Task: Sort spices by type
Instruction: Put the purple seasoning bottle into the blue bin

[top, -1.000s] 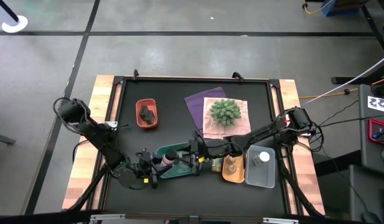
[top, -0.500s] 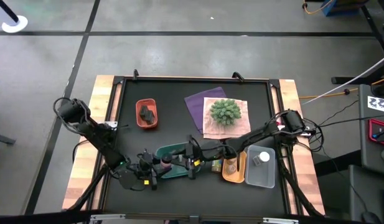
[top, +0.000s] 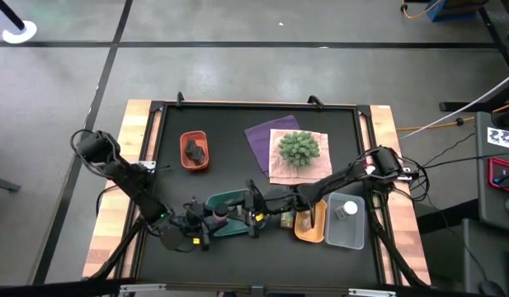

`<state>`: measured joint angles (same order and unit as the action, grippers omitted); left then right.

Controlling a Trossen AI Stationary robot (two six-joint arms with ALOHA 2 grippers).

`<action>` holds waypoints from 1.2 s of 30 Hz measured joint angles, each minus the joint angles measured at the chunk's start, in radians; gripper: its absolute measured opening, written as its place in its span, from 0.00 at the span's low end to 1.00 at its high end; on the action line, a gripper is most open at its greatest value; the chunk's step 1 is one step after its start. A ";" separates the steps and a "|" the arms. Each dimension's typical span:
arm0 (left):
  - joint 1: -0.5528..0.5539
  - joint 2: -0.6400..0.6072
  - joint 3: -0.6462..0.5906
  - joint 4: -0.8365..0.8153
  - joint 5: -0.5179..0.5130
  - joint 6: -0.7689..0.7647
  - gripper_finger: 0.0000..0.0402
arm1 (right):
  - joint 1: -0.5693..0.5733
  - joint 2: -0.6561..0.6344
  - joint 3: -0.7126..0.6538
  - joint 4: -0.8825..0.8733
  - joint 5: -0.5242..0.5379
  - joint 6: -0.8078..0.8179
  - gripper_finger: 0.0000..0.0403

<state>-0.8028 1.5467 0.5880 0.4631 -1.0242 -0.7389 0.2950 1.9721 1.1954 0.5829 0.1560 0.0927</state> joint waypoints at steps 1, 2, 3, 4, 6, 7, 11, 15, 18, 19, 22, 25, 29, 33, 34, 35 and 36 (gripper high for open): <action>0.006 0.000 0.000 -0.014 0.003 -0.008 0.49 | -0.001 0.003 0.000 -0.004 0.000 0.000 0.43; 0.013 0.000 0.000 -0.025 0.014 -0.015 0.49 | -0.001 0.004 -0.001 -0.012 0.000 -0.001 0.43; 0.020 0.000 0.000 -0.036 0.024 -0.025 0.49 | -0.001 0.004 -0.001 -0.016 0.000 -0.001 0.43; 0.026 0.000 0.001 -0.044 0.030 -0.036 0.49 | -0.001 0.004 -0.001 -0.018 0.000 -0.001 0.43; 0.035 0.000 0.001 -0.061 0.034 -0.041 0.49 | -0.001 0.004 -0.001 -0.021 0.000 -0.001 0.43; 0.040 0.000 0.001 -0.067 0.039 -0.043 0.49 | -0.001 0.004 -0.001 -0.021 0.000 -0.001 0.43; 0.052 0.000 0.001 -0.078 0.047 -0.038 0.49 | -0.002 0.004 -0.001 -0.027 -0.001 -0.001 0.43; 0.060 0.000 0.001 -0.087 0.062 -0.036 0.49 | -0.001 0.004 -0.001 -0.035 -0.002 -0.001 0.43; 0.063 0.000 0.001 -0.091 0.072 -0.035 0.49 | -0.001 0.004 -0.001 -0.036 -0.003 -0.001 0.43; 0.064 0.000 0.001 -0.095 0.072 -0.024 0.49 | -0.001 0.005 -0.001 -0.036 -0.004 -0.001 0.43; 0.067 0.000 0.001 -0.096 0.072 0.013 0.49 | -0.001 0.004 -0.001 -0.036 -0.005 -0.001 0.43; 0.067 0.000 0.001 -0.096 0.073 0.014 0.49 | -0.001 0.004 -0.001 -0.036 -0.008 -0.001 0.43; 0.067 0.000 0.001 -0.102 0.073 0.013 0.49 | -0.001 0.004 -0.001 -0.037 -0.008 -0.001 0.43; 0.070 0.000 0.001 -0.115 0.074 0.014 0.49 | -0.001 0.004 -0.001 -0.041 -0.007 -0.001 0.43; 0.073 0.000 0.001 -0.116 0.074 0.014 0.49 | -0.001 0.004 -0.001 -0.041 -0.007 -0.001 0.43; 0.077 0.000 0.001 -0.116 0.075 0.014 0.49 | -0.001 0.004 -0.001 -0.041 -0.006 -0.001 0.43; 0.081 0.000 0.001 -0.117 0.075 0.014 0.49 | -0.001 0.004 -0.001 -0.041 -0.003 -0.001 0.43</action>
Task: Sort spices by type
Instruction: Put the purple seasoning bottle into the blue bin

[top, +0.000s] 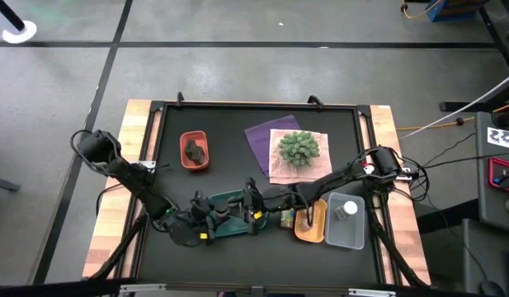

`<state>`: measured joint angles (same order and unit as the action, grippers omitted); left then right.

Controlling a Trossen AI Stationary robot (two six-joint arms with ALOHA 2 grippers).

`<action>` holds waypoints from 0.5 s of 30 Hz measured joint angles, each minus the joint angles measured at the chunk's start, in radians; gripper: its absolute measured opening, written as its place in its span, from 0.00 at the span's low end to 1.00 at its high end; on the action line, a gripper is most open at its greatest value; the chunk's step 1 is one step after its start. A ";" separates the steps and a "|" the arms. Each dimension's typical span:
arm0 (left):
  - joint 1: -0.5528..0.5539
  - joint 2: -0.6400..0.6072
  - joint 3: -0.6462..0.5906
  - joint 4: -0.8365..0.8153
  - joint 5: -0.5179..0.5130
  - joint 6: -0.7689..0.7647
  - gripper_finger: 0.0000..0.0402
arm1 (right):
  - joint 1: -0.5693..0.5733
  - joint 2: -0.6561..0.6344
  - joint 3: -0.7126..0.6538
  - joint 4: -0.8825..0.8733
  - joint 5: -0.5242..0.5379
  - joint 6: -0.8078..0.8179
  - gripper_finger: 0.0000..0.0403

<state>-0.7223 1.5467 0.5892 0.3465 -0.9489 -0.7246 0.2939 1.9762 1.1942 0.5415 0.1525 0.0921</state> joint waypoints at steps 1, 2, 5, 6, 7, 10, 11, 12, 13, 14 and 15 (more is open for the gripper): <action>0.004 0.000 0.000 -0.001 0.001 0.000 0.49 | 0.000 0.000 0.000 0.000 0.003 0.000 0.43; 0.008 0.000 0.000 -0.003 0.001 0.000 0.49 | 0.000 0.000 0.000 0.000 0.003 0.000 0.43; 0.016 0.000 0.000 -0.017 0.002 0.001 0.49 | -0.001 0.000 0.000 0.000 0.004 0.000 0.43; 0.017 0.000 0.000 -0.023 0.002 0.001 0.49 | -0.001 0.000 0.000 -0.001 0.003 0.000 0.43; 0.017 0.000 0.000 -0.025 0.001 0.000 0.49 | 0.000 0.000 0.000 -0.001 0.001 0.000 0.43; 0.018 0.000 0.000 -0.025 0.000 0.000 0.49 | 0.001 -0.001 0.000 -0.005 -0.006 0.000 0.43; 0.018 0.000 0.000 -0.025 0.000 -0.003 0.49 | 0.001 -0.001 0.000 -0.007 -0.006 0.000 0.43; 0.018 0.000 0.000 -0.026 0.000 -0.007 0.49 | 0.001 -0.001 0.000 -0.008 -0.006 0.000 0.43; 0.018 0.000 0.000 -0.026 0.000 -0.009 0.49 | 0.001 -0.001 0.000 -0.008 -0.006 0.000 0.43; 0.018 0.000 0.000 -0.026 0.000 -0.008 0.49 | 0.001 -0.001 0.000 -0.008 -0.006 0.000 0.43; 0.018 0.000 0.000 -0.025 0.000 -0.003 0.49 | 0.001 -0.001 0.000 -0.009 -0.006 0.000 0.43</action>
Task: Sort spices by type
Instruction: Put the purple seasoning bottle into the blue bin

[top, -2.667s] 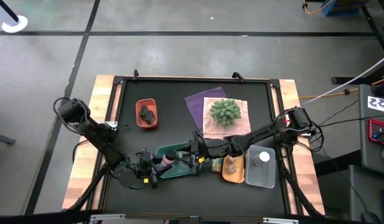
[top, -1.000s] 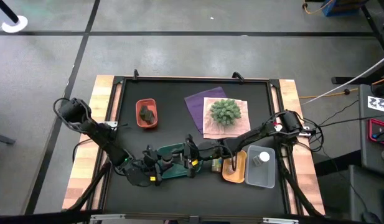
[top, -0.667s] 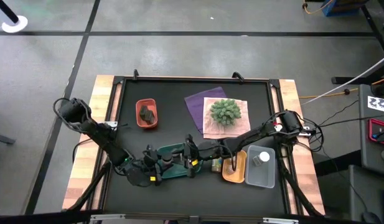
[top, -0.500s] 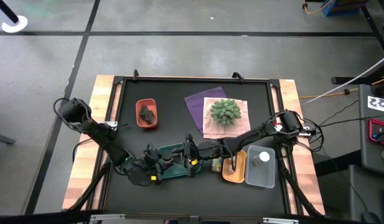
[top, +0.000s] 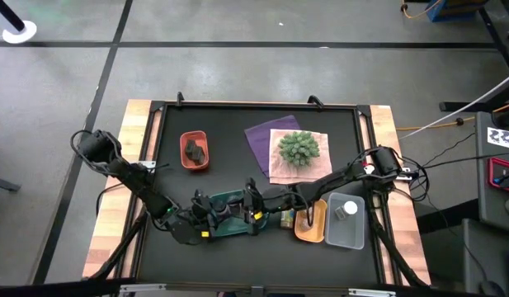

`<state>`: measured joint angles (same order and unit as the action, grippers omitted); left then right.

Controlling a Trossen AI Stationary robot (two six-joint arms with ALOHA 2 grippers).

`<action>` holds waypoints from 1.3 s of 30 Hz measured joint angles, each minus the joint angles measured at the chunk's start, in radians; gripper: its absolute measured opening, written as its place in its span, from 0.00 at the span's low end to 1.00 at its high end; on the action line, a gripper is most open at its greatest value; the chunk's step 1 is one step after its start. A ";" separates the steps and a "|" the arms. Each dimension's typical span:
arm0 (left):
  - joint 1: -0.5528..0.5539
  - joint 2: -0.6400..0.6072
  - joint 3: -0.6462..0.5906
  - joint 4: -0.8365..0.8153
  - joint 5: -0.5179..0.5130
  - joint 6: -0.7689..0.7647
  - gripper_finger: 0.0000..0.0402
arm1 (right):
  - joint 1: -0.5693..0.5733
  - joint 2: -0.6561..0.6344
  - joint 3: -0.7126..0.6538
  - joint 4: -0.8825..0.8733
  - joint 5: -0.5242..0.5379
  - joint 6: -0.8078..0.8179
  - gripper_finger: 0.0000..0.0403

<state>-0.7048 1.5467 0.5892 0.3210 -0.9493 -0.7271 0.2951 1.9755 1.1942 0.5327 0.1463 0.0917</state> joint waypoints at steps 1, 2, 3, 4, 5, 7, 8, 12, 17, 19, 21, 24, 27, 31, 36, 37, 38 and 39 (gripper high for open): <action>0.000 0.000 0.000 0.000 0.000 0.003 0.49 | 0.000 0.000 0.000 0.000 0.000 0.000 0.43; 0.000 0.000 0.000 0.000 0.000 0.006 0.49 | 0.000 0.000 0.000 -0.001 0.000 0.000 0.43; 0.000 0.000 0.000 0.000 0.000 0.006 0.49 | 0.000 0.000 0.000 -0.001 0.000 0.000 0.43; 0.002 0.000 0.000 0.000 0.000 0.006 0.49 | 0.000 0.000 0.000 -0.001 0.000 0.000 0.43; 0.004 0.000 0.000 0.000 0.000 0.005 0.49 | 0.000 0.000 0.000 -0.002 0.000 0.000 0.43; 0.009 0.000 0.000 0.001 0.000 -0.002 0.49 | 0.000 0.000 0.000 -0.002 0.000 0.000 0.43; 0.013 0.000 0.000 0.001 0.003 -0.002 0.49 | 0.000 0.000 0.000 -0.002 0.000 0.000 0.43; 0.029 0.000 0.000 -0.004 0.030 -0.008 0.49 | 0.000 0.000 0.000 -0.008 0.000 0.000 0.43; 0.047 0.000 0.000 -0.005 0.046 -0.010 0.49 | 0.000 0.000 0.000 -0.010 -0.001 0.000 0.43; 0.051 0.000 0.000 -0.005 0.056 -0.009 0.49 | 0.000 0.000 0.000 -0.011 -0.001 0.000 0.43; 0.052 0.000 0.000 -0.005 0.058 -0.007 0.49 | 0.000 0.000 0.000 -0.011 -0.001 0.000 0.43; 0.052 0.000 0.000 -0.005 0.060 -0.007 0.49 | 0.000 0.000 0.000 -0.012 -0.001 0.000 0.43; 0.052 0.000 0.000 -0.005 0.061 -0.018 0.49 | 0.000 0.000 0.000 -0.012 -0.001 0.000 0.43; 0.052 0.000 0.000 -0.005 0.063 -0.032 0.49 | 0.000 0.000 0.000 -0.011 -0.001 0.000 0.43; 0.053 0.000 0.000 -0.032 0.063 -0.052 0.49 | 0.000 0.000 0.000 -0.011 -0.001 0.000 0.43; 0.053 0.000 0.000 -0.045 0.063 -0.071 0.49 | 0.000 0.000 0.000 -0.011 -0.001 0.000 0.43; 0.053 0.000 0.000 -0.059 0.061 -0.089 0.49 | 0.000 0.000 0.000 -0.011 -0.001 0.000 0.43; 0.053 -0.002 0.000 -0.067 0.059 -0.110 0.49 | 0.000 0.000 0.000 -0.011 -0.001 0.000 0.43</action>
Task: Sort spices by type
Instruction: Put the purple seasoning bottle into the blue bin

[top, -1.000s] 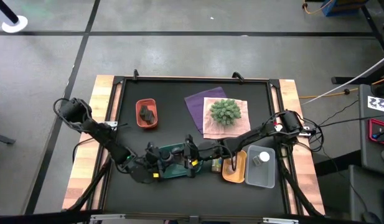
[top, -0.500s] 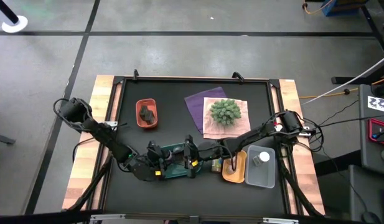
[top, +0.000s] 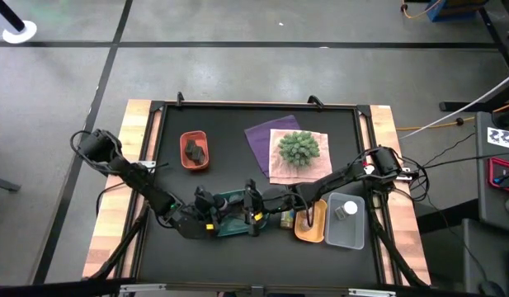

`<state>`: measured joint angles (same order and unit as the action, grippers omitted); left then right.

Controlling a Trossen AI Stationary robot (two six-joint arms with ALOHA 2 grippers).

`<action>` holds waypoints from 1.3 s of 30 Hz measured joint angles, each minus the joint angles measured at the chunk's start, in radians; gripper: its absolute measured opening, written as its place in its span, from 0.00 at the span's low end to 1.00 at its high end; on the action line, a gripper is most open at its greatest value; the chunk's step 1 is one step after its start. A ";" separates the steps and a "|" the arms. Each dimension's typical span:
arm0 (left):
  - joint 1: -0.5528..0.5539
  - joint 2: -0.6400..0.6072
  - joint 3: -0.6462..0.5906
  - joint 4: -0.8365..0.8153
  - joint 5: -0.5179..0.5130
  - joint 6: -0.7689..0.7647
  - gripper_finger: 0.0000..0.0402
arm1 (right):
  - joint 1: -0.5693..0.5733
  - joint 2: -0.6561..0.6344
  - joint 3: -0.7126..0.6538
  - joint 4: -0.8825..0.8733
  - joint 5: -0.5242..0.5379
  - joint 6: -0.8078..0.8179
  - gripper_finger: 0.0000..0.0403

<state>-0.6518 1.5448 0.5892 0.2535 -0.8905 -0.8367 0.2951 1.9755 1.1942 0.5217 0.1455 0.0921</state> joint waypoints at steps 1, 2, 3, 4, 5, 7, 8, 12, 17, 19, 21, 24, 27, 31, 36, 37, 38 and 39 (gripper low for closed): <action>0.000 0.000 0.000 -0.005 -0.001 -0.015 0.49 | 0.000 0.000 0.000 0.000 0.000 0.000 0.43; 0.000 0.000 0.000 -0.007 -0.002 -0.020 0.49 | 0.000 0.000 0.000 0.000 0.000 0.000 0.43; 0.000 0.000 0.000 -0.007 -0.003 -0.021 0.49 | 0.000 0.000 0.000 0.000 0.000 0.000 0.43; 0.000 0.000 0.000 -0.007 -0.002 -0.021 0.49 | 0.000 0.000 0.000 0.000 0.000 0.000 0.43; 0.000 0.000 0.000 -0.007 -0.002 -0.019 0.49 | 0.000 0.000 0.000 0.000 0.000 0.000 0.43; 0.000 0.000 0.000 -0.007 -0.002 -0.017 0.49 | 0.000 0.000 0.000 0.000 0.000 0.000 0.43; 0.000 0.000 0.000 -0.008 -0.001 -0.019 0.49 | 0.000 0.000 0.000 0.000 0.000 0.000 0.43; -0.001 0.000 0.000 -0.010 0.004 0.012 0.49 | 0.000 0.000 0.000 0.000 0.000 0.000 0.43; -0.001 0.000 0.000 -0.012 0.005 0.029 0.49 | 0.000 0.000 0.000 0.000 0.001 0.000 0.43; -0.001 0.000 0.000 -0.012 0.006 0.041 0.49 | 0.000 0.000 0.000 0.000 0.001 0.000 0.43; -0.001 0.001 0.000 -0.012 0.009 0.063 0.49 | 0.000 0.000 0.000 0.000 0.001 0.000 0.43; 0.001 0.001 0.000 -0.013 0.010 0.077 0.49 | -0.001 0.000 0.000 0.000 0.001 0.000 0.43; 0.006 0.001 0.000 -0.010 0.025 0.087 0.49 | -0.001 0.000 0.000 0.000 0.001 0.000 0.43; 0.015 0.001 0.000 -0.010 0.030 0.104 0.49 | -0.001 0.000 0.000 0.000 0.002 0.000 0.43; 0.024 0.002 0.000 -0.011 0.029 0.111 0.49 | -0.001 0.000 0.000 0.000 0.002 0.000 0.43; 0.024 0.002 0.000 -0.011 0.029 0.111 0.49 | -0.001 0.000 0.000 0.000 0.002 0.000 0.43; 0.023 0.002 0.000 -0.011 0.029 0.111 0.49 | -0.001 0.000 0.000 0.000 0.002 0.000 0.43; 0.023 0.002 0.000 -0.011 0.029 0.111 0.49 | -0.001 0.000 0.000 0.000 0.002 0.000 0.43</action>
<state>-0.6285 1.5467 0.5888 0.2428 -0.8612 -0.7254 0.2943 1.9755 1.1942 0.5213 0.1471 0.0921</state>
